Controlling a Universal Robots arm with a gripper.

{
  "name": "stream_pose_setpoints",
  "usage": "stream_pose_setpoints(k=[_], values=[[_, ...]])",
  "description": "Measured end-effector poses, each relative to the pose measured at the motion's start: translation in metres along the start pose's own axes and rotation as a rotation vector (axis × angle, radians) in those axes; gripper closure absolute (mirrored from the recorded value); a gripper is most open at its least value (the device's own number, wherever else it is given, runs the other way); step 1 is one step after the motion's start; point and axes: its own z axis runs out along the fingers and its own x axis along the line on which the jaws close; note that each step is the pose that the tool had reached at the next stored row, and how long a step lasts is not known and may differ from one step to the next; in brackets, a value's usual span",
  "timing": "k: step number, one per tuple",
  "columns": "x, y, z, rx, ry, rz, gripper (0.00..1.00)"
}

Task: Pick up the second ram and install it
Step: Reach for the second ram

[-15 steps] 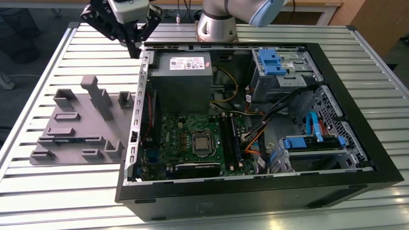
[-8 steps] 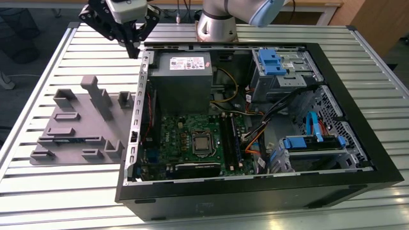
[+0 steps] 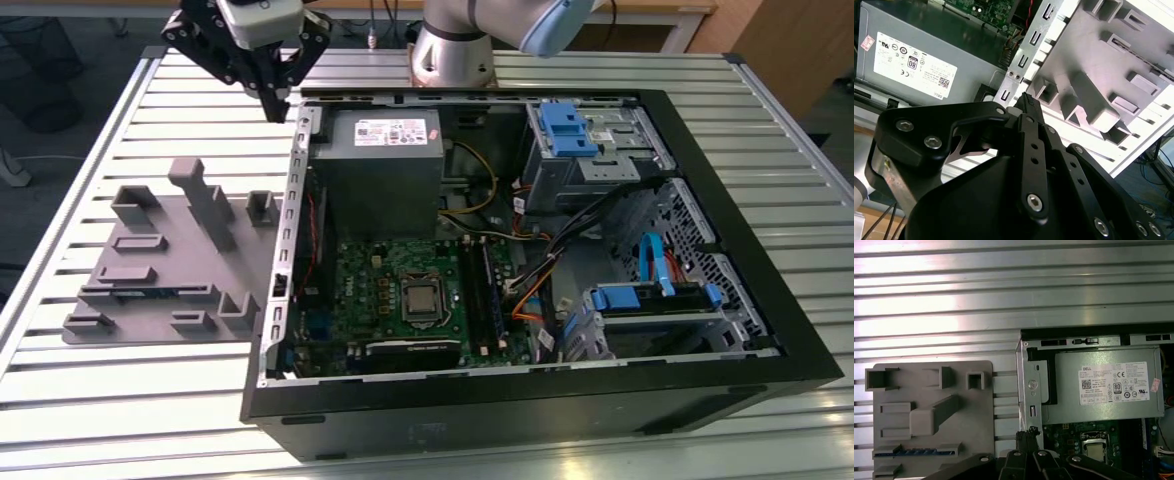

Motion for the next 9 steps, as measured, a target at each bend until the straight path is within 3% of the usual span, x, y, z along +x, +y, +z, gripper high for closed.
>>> stream_pose_setpoints(k=[9], values=[[0.0026,-0.0002,0.0002,0.0000,0.0000,0.000,0.89]])
